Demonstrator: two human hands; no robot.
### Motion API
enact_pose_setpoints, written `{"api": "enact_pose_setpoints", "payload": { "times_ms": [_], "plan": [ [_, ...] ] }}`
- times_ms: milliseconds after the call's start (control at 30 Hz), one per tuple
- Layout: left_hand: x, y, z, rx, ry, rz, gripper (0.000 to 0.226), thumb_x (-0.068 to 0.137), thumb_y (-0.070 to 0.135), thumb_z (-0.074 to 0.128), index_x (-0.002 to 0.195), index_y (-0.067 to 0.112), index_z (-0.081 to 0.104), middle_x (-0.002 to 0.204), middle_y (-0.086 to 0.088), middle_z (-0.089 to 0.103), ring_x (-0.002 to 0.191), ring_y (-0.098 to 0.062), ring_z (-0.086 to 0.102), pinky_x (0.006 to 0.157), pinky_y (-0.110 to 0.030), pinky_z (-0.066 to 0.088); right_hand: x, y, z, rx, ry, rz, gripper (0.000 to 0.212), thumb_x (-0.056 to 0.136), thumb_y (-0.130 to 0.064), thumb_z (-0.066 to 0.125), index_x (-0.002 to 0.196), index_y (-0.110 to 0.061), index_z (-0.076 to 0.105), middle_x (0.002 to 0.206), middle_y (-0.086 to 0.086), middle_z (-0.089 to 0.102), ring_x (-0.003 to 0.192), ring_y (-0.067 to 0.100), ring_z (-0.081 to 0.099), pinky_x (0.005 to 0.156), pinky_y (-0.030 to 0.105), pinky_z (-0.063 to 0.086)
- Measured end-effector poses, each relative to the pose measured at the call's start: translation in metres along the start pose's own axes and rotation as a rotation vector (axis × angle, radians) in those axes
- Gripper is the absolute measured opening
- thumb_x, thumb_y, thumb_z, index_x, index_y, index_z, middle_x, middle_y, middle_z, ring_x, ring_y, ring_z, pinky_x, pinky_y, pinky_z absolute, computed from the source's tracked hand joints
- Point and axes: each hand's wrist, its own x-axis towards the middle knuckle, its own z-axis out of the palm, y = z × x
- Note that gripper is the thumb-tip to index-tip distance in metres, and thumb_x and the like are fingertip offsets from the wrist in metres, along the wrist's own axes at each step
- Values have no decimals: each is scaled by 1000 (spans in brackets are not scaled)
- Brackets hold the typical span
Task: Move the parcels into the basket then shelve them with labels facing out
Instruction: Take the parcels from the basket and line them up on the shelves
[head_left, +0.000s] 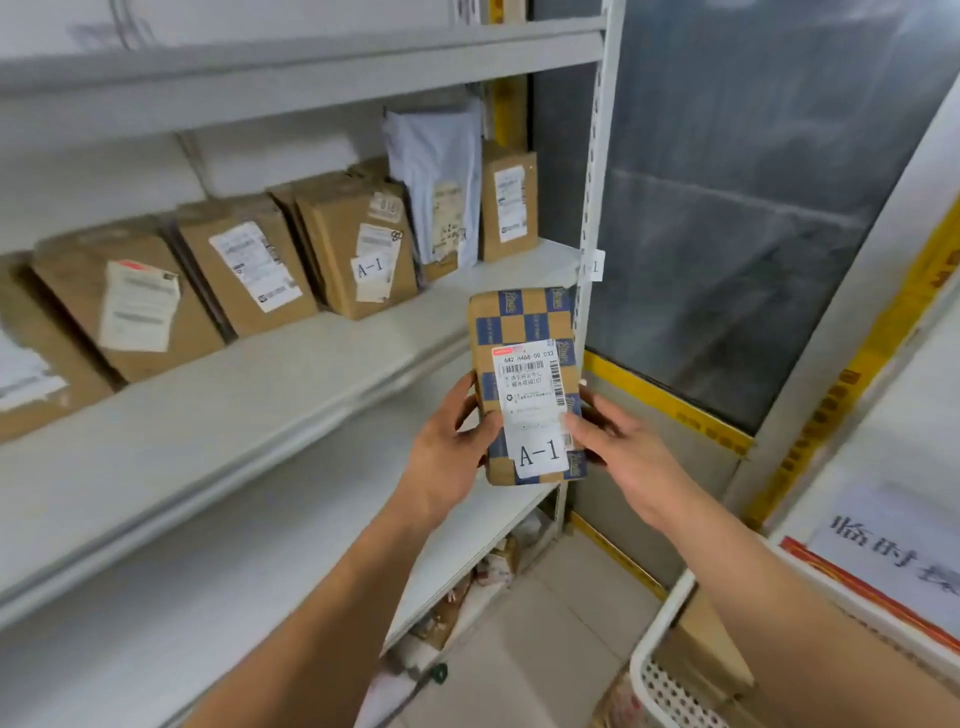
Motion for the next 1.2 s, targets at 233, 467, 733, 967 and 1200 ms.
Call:
{"api": "enact_pose_setpoints", "payload": {
  "times_ms": [233,467,733,967,1200],
  "plan": [
    [0,32,-92,57,164,148,56,108,18,59,154,46,46,145,14,64,126,-14,68,99,-47,60,31,-53,84,-74,-145,-139,44,101,-34,69,142,-45,60,120,-24,75,110,-3,71,93,25,58],
    [-2,52,-156,38,351,190,59,107,17,61,153,49,45,149,14,60,125,-17,69,97,-51,62,74,-86,155,-133,-359,-277,47,105,-32,64,149,-43,54,128,-22,72,119,-1,68,98,25,56],
    [33,53,-195,135,556,140,59,105,17,63,150,52,47,140,27,62,117,-15,72,94,-54,62,156,-86,213,-173,-449,-346,50,103,-25,69,149,-39,55,131,-16,70,121,6,67,110,37,53],
    [81,48,-216,163,637,143,48,101,14,60,140,42,57,135,11,66,125,-24,65,92,-58,62,233,-81,252,-263,-489,-392,43,102,-29,69,143,-36,59,129,-13,72,120,10,66,110,44,52],
    [110,24,-240,108,652,100,55,103,-1,55,143,37,57,129,10,70,119,-17,69,88,-38,64,278,-52,289,-316,-442,-356,64,101,-39,67,159,-34,42,151,-4,60,139,16,56,115,46,48]
  ]
}}
